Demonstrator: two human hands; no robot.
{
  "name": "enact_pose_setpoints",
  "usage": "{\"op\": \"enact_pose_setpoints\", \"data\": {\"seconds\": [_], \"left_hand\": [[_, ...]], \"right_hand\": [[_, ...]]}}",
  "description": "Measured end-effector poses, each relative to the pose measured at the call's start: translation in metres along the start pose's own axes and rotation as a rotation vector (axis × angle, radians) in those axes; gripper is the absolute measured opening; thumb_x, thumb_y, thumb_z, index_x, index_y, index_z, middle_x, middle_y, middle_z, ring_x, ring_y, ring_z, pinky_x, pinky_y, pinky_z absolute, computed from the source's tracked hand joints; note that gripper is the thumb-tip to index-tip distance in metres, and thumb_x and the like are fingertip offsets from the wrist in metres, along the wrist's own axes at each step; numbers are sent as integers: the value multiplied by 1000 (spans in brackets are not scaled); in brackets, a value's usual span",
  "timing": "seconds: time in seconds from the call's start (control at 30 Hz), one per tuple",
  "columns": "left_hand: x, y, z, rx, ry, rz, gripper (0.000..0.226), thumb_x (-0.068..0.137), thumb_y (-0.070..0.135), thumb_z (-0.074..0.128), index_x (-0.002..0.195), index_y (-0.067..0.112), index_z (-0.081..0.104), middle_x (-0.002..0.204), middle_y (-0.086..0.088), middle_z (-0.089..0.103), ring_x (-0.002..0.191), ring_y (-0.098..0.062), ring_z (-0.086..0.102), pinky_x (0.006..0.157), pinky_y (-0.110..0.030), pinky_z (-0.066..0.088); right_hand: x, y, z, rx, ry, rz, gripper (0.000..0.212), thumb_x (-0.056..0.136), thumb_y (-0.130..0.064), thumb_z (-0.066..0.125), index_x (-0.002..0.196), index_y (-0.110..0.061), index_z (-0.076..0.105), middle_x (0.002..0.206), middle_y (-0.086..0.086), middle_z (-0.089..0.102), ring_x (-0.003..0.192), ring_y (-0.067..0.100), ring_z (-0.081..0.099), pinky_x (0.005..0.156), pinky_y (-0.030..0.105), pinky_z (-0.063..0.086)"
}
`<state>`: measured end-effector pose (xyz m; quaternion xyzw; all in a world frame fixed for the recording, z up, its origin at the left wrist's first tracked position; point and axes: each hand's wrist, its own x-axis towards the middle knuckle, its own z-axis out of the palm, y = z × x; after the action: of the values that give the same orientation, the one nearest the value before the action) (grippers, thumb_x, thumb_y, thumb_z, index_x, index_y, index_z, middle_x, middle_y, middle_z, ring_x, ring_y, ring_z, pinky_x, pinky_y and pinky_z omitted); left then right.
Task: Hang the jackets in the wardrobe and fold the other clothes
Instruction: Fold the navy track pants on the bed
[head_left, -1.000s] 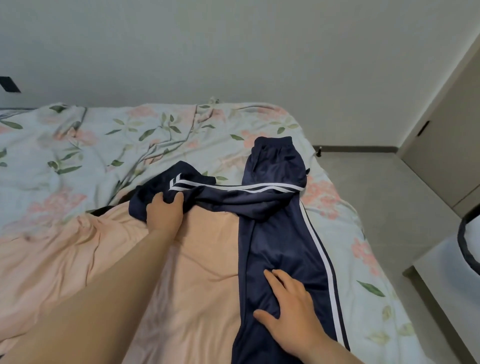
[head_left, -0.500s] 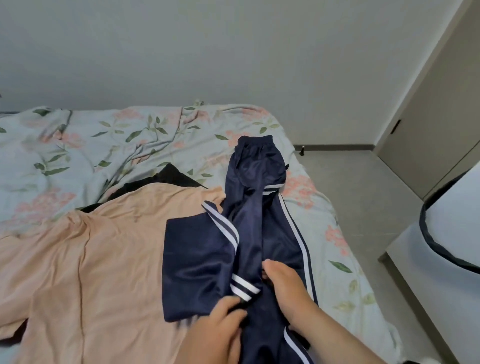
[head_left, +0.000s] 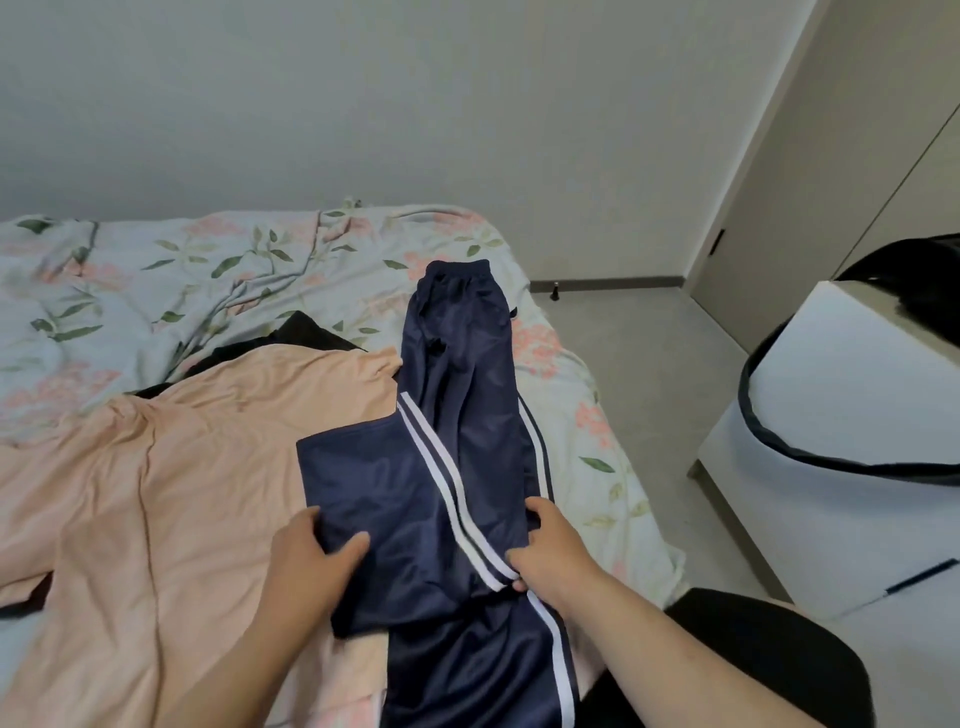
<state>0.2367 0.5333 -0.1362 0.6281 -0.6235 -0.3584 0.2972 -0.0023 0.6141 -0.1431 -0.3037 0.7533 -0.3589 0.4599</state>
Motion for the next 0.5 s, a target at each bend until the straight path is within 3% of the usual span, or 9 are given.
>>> {"op": "enact_pose_setpoints", "data": {"seconds": [0.13, 0.2, 0.3, 0.37, 0.43, 0.5], "left_hand": [[6, -2, 10, -182, 8, -185, 45, 75, 14, 76, 116, 9, 58, 106, -6, 68, 87, -21, 67, 78, -40, 56], [4, 0, 11, -333, -8, -241, 36, 81, 3, 68, 115, 10, 60, 105, -9, 72, 84, -22, 70, 77, -38, 57], [-15, 13, 3, -719, -271, -319, 42, 86, -12, 57, 122, 9, 62, 111, -13, 73, 99, -31, 70, 90, -45, 55], [-39, 18, -3, -770, -526, -253, 48, 84, -18, 51, 117, 11, 68, 108, -12, 74, 97, -31, 71, 80, -40, 58], [-64, 18, -4, -607, -659, -154, 45, 78, -21, 52, 94, 14, 75, 86, -5, 75, 74, -20, 70, 60, -25, 54], [-85, 14, -1, -272, -738, 20, 36, 71, -16, 56, 71, 15, 74, 66, 5, 66, 61, -10, 61, 57, -19, 47]], "right_hand": [[-21, 18, -7, -594, 237, -245, 67, 82, -2, 49, 142, -26, 33, 118, 1, 40, 100, 20, 48, 86, 26, 45], [-27, 25, -5, -758, 257, -419, 58, 88, -11, 51, 143, -23, 38, 128, 1, 42, 110, 20, 43, 95, 27, 41], [-38, 31, 0, -585, 12, -432, 33, 95, -30, 51, 126, -18, 54, 128, -3, 57, 100, 8, 54, 94, 25, 45], [-43, 34, 1, -423, -77, -356, 38, 96, -32, 53, 133, -24, 53, 134, -8, 57, 98, -3, 54, 91, 17, 42], [-44, 31, -1, -238, -79, -259, 50, 97, -30, 52, 146, -25, 42, 145, -8, 48, 112, 4, 55, 94, 19, 42], [-46, 23, -4, 47, -97, -137, 51, 100, -28, 49, 149, -25, 37, 141, -4, 51, 85, 12, 64, 69, 21, 51]]}}
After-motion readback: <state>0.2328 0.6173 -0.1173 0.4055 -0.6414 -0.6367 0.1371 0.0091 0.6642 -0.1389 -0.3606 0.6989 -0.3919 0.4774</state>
